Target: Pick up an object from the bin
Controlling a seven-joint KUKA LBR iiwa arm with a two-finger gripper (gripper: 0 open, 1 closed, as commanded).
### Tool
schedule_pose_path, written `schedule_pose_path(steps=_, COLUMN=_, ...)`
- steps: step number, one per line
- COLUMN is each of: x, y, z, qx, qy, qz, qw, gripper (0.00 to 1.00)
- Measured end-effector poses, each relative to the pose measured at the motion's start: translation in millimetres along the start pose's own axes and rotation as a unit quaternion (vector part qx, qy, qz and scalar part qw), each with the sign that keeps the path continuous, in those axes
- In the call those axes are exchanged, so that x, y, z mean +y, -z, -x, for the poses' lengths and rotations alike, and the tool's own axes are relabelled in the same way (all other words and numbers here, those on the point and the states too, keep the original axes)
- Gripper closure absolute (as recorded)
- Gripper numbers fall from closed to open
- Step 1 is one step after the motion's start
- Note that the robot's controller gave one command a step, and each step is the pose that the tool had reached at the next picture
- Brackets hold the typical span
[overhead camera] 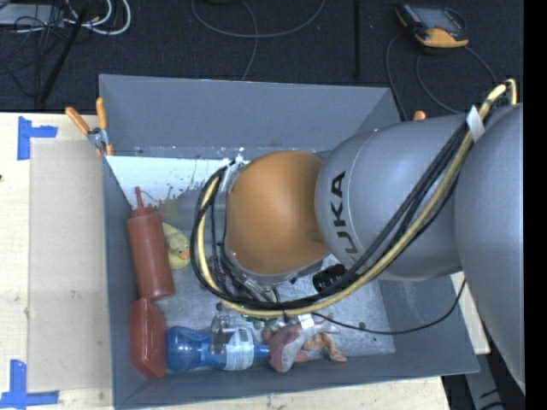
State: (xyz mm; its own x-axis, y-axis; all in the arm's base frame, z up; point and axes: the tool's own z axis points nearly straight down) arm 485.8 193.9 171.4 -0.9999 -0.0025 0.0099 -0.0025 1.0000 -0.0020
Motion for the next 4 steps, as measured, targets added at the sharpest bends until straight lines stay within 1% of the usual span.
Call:
schedule_pose_path(steps=1, x=-1.2, y=3.9, z=2.2, qx=-0.0036, qy=-0.002, qz=0.001, qw=1.0000, gripper=0.00)
schedule_pose_path(steps=2, x=-31.7, y=-87.9, z=-10.9, qx=-0.0056, qy=0.020, qz=0.001, qw=0.9998, gripper=0.00)
schedule_pose_path(steps=3, x=-32.8, y=-90.6, z=-9.5, qx=-0.0068, qy=0.026, qz=0.002, qw=0.9996, gripper=0.00)
schedule_pose_path(steps=4, x=-19.7, y=-73.9, z=-9.8, qx=-0.0047, qy=0.115, qz=0.000, qw=0.9934, gripper=0.00)
